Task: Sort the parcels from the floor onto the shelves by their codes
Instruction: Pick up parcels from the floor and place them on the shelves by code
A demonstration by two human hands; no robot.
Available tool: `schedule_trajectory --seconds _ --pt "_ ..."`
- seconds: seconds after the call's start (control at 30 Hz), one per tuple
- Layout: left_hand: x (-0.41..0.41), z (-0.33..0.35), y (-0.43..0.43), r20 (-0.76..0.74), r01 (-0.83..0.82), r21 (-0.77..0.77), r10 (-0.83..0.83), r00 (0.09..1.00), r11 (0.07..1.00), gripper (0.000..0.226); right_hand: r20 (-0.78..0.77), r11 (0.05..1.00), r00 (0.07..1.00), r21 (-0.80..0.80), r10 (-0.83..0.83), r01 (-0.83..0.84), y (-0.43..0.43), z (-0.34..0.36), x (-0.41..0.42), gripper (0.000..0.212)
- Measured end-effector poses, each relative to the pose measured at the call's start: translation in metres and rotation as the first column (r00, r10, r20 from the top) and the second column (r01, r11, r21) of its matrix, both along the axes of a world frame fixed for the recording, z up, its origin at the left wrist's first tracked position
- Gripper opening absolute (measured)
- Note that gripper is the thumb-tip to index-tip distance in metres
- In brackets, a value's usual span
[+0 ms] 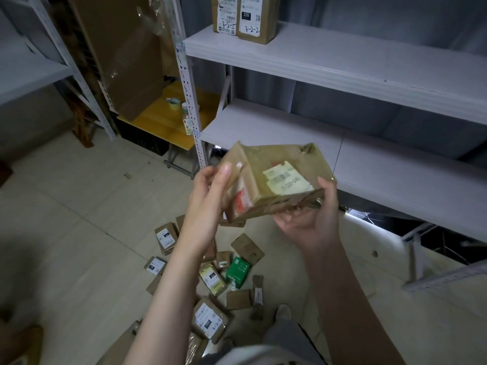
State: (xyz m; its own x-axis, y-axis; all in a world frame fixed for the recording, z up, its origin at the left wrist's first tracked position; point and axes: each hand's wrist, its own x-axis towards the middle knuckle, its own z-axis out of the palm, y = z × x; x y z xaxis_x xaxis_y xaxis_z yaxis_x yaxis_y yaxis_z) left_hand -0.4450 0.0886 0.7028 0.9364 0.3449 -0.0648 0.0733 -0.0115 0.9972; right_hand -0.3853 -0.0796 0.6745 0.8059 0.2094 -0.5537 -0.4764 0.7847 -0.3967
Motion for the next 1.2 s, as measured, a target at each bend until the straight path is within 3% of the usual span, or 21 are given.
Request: schedule_trajectory --seconds 0.07,0.17,0.27,0.37,0.47,0.57,0.73,0.8,0.9,0.93,1.0,1.07,1.2 --pt "-0.001 -0.001 0.004 -0.040 0.018 -0.025 -0.019 0.999 1.000 0.097 0.134 0.998 0.990 0.038 0.052 -0.058 -0.002 -0.004 -0.001 0.077" --pt "-0.003 -0.004 0.019 -0.028 0.035 0.010 -0.035 0.999 0.999 0.117 0.285 0.985 0.949 0.064 0.138 -0.162 -0.005 -0.010 0.000 0.092" --pt "-0.010 -0.005 0.034 0.001 0.111 0.140 -0.112 0.994 0.984 0.125 0.228 0.982 0.963 0.094 0.141 -0.166 -0.005 -0.015 -0.001 0.081" --pt "-0.016 -0.003 0.041 0.043 0.209 0.159 -0.218 0.975 0.965 0.110 0.106 0.990 0.991 0.100 0.084 -0.095 -0.008 -0.013 -0.005 0.057" --pt "-0.021 -0.002 0.045 0.103 0.262 0.254 -0.295 0.950 0.931 0.099 0.031 0.997 0.996 -0.007 0.080 -0.080 -0.009 -0.014 -0.006 0.067" --pt "-0.022 -0.003 0.044 0.097 0.284 0.404 -0.350 0.932 0.869 0.107 0.054 0.983 0.996 -0.171 0.075 -0.064 -0.008 -0.014 -0.004 0.069" --pt "-0.021 0.000 0.041 0.058 0.268 0.481 -0.335 0.940 0.835 0.116 0.285 0.950 0.945 -0.305 0.162 -0.071 -0.021 -0.011 -0.001 0.055" --pt "-0.021 0.001 0.044 0.054 0.261 0.478 -0.325 0.944 0.839 0.120 0.428 0.912 0.875 -0.410 0.227 -0.036 -0.026 -0.015 -0.001 0.075" --pt "-0.018 -0.004 0.047 -0.040 0.308 0.389 -0.318 0.947 0.868 0.135 0.539 0.824 0.784 -0.563 0.307 0.064 -0.034 -0.019 -0.003 0.105" --pt "-0.016 -0.005 0.046 -0.076 0.317 0.264 -0.308 0.948 0.911 0.135 0.572 0.790 0.745 -0.605 0.343 0.100 -0.037 -0.019 -0.002 0.106" --pt "-0.014 -0.003 0.040 -0.100 0.193 -0.095 -0.202 0.974 0.977 0.114 0.611 0.741 0.674 -0.657 0.415 0.139 -0.042 -0.019 0.000 0.103" --pt "-0.014 -0.001 0.039 -0.087 0.131 -0.308 -0.165 0.982 0.942 0.093 0.615 0.707 0.615 -0.696 0.494 0.128 -0.046 -0.013 0.002 0.103" --pt "-0.012 -0.004 0.035 -0.051 0.077 -0.240 -0.091 0.995 0.968 0.043 0.585 0.659 0.547 -0.748 0.599 0.079 -0.046 -0.006 0.003 0.111"
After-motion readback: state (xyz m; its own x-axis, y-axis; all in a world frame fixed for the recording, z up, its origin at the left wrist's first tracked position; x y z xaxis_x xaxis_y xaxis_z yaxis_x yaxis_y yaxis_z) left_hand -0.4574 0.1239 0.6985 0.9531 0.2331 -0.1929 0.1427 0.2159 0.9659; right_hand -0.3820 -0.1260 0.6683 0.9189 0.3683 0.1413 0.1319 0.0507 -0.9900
